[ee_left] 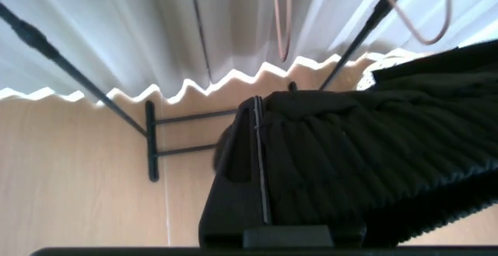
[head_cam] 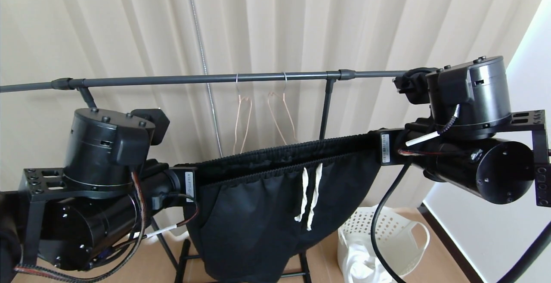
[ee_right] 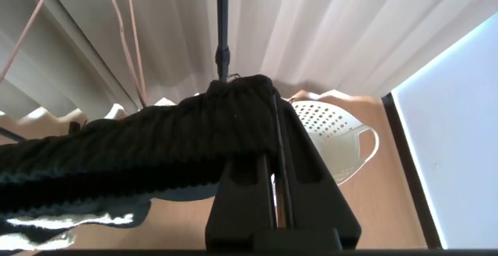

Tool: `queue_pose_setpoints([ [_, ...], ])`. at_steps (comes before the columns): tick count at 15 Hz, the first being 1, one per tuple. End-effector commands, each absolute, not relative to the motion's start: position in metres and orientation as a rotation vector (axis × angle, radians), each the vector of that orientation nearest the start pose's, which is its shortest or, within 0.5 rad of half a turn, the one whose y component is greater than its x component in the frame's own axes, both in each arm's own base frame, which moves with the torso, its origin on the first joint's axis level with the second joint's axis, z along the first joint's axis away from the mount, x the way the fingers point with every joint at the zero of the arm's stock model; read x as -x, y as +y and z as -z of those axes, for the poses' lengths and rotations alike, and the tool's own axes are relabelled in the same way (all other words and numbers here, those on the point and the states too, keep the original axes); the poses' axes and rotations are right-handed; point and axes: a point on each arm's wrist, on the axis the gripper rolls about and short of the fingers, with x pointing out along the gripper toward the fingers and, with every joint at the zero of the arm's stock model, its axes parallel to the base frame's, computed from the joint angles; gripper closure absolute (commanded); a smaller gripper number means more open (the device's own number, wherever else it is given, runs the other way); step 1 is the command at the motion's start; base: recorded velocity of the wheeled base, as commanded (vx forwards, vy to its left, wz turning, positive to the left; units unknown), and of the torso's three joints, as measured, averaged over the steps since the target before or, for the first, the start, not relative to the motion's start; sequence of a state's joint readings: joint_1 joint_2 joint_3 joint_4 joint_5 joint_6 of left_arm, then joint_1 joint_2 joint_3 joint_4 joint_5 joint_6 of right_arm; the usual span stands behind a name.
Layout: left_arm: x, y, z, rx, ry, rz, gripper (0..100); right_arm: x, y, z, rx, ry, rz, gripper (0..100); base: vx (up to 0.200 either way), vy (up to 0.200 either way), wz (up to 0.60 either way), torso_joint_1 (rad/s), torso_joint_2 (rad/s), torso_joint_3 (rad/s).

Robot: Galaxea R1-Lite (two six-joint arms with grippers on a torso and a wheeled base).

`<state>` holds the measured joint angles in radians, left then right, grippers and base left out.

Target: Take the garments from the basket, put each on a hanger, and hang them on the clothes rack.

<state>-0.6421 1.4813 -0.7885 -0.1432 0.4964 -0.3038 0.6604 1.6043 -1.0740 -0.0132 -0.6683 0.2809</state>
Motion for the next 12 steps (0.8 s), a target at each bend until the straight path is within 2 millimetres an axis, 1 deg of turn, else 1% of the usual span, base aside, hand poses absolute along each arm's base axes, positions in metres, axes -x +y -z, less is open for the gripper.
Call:
queue_pose_setpoints([
  [1, -0.215, -0.150, -0.205, 0.013, 0.457, 0.123, 100, -0.226, 0.162, -0.225, 0.054, 0.409, 0.054, 100, 0.000, 0.000, 0.00, 0.000, 0.00, 0.000],
  [3, -0.231, -0.164, -0.210, 0.004, 0.453, 0.193, 100, -0.209, 0.159, -0.230, 0.085, 0.397, 0.014, 100, 0.000, 0.000, 0.00, 0.000, 0.00, 0.000],
  [5, -0.248, -0.180, -0.213, 0.014, 0.446, 0.233, 100, -0.199, 0.155, -0.232, 0.116, 0.396, -0.012, 100, 0.000, 0.000, 0.00, 0.000, 0.00, 0.000],
  [7, -0.261, -0.190, -0.220, 0.035, 0.427, 0.264, 100, -0.187, 0.161, -0.229, 0.149, 0.420, -0.065, 100, 0.000, 0.000, 0.00, 0.000, 0.00, 0.000],
  [8, -0.264, -0.193, -0.222, 0.044, 0.422, 0.284, 100, -0.183, 0.164, -0.229, 0.160, 0.429, -0.083, 100, 0.000, 0.000, 0.00, 0.000, 0.00, 0.000],
  [9, -0.271, -0.199, -0.224, 0.059, 0.422, 0.330, 100, -0.172, 0.169, -0.227, 0.184, 0.445, -0.140, 100, 0.000, 0.000, 0.00, 0.000, 0.00, 0.000],
  [10, -0.272, -0.200, -0.224, 0.059, 0.423, 0.333, 100, -0.171, 0.170, -0.227, 0.187, 0.447, -0.144, 100, 0.000, 0.000, 0.00, 0.000, 0.00, 0.000],
  [12, -0.287, -0.212, -0.226, 0.071, 0.406, 0.346, 100, -0.152, 0.174, -0.221, 0.238, 0.473, -0.213, 100, 0.000, 0.000, 0.00, 0.000, 0.00, 0.000],
])
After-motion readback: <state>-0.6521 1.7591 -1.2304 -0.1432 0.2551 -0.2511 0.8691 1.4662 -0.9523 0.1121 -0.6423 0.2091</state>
